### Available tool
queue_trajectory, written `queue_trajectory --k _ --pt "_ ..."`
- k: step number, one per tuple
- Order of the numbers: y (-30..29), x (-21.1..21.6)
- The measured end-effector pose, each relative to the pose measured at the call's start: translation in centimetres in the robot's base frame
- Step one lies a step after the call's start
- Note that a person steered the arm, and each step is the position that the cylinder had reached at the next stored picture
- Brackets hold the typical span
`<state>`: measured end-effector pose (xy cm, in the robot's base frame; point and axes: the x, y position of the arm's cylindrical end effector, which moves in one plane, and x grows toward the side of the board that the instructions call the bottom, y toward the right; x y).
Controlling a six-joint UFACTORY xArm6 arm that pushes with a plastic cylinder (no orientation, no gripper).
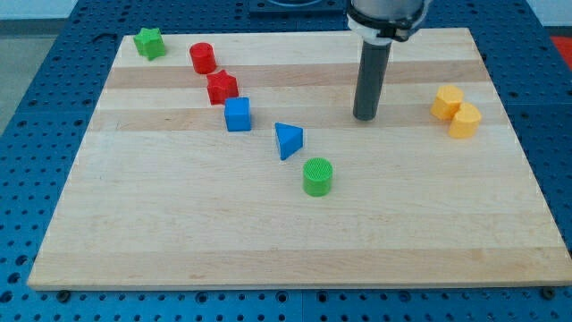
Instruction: Push the yellow heart and yellow hexagon slightly down
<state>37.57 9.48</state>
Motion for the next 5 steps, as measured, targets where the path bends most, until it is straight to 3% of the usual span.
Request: queue_trajectory --k 2,3,4,5 --pt "2.8 -3.3" --pt "8.6 -3.6" --pt "13.1 -3.0" --pt "13.9 -0.2"
